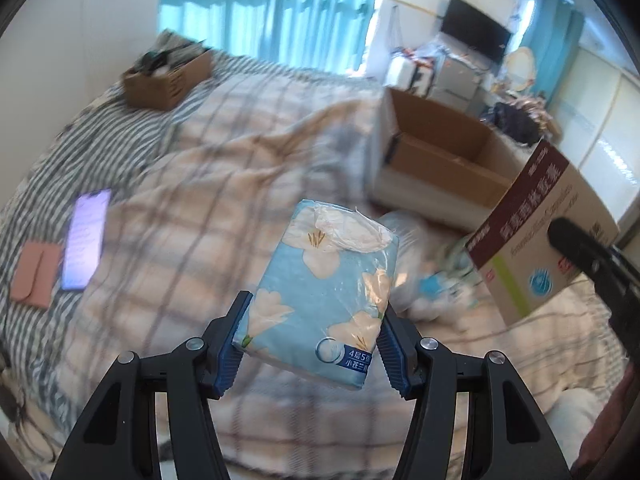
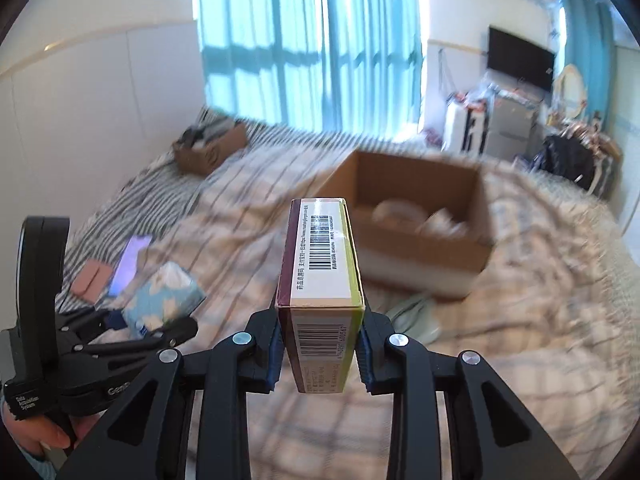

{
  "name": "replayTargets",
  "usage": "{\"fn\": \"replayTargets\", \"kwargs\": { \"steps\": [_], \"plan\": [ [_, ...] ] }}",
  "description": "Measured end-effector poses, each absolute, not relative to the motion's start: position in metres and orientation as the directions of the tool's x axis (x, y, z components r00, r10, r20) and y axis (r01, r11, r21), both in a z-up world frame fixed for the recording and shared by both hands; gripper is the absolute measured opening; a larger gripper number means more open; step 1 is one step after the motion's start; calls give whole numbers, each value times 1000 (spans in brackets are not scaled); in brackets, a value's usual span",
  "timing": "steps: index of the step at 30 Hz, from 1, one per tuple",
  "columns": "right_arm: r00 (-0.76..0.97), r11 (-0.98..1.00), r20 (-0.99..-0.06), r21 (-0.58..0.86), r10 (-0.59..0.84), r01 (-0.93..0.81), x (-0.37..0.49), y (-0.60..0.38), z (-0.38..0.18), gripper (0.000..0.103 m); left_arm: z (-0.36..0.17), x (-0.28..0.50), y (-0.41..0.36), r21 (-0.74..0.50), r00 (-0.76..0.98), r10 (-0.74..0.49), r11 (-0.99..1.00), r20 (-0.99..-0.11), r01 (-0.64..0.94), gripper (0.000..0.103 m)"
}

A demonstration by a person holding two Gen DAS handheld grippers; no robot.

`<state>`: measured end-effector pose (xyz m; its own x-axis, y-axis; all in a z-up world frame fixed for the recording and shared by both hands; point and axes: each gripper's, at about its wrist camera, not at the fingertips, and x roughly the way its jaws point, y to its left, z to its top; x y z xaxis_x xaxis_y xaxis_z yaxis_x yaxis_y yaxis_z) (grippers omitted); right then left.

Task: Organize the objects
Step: 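Carry the tissue pack into the box with left while right places the Amoxicillin box, then move both grippers back toward the cotton swab jar and plush toy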

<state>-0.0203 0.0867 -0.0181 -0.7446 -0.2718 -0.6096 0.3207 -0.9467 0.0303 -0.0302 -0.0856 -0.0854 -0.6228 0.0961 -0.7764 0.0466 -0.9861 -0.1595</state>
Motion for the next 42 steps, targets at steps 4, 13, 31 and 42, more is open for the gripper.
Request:
{"fn": "replayTargets", "kwargs": {
  "steps": [4,13,31,42],
  "plan": [
    [-798,-963,-555,23,-235,267,-48,117,16,29,-57,-64,-64,-186,-655,149,-983,-741,-13,60],
    [-843,-976,-500,31,-201,214,-138,158,52,29,-13,-173,-14,-167,-700,190,-981,-688,-102,60],
    [-807,-980,-557,88,-196,177,-213,206,7,57,-51,-241,31,-134,-654,205,-979,-728,-157,82],
    [-850,-982,-494,52,-185,183,-110,216,86,69,29,-138,9,-83,-752,163,-986,-638,-143,101]
  ]
}}
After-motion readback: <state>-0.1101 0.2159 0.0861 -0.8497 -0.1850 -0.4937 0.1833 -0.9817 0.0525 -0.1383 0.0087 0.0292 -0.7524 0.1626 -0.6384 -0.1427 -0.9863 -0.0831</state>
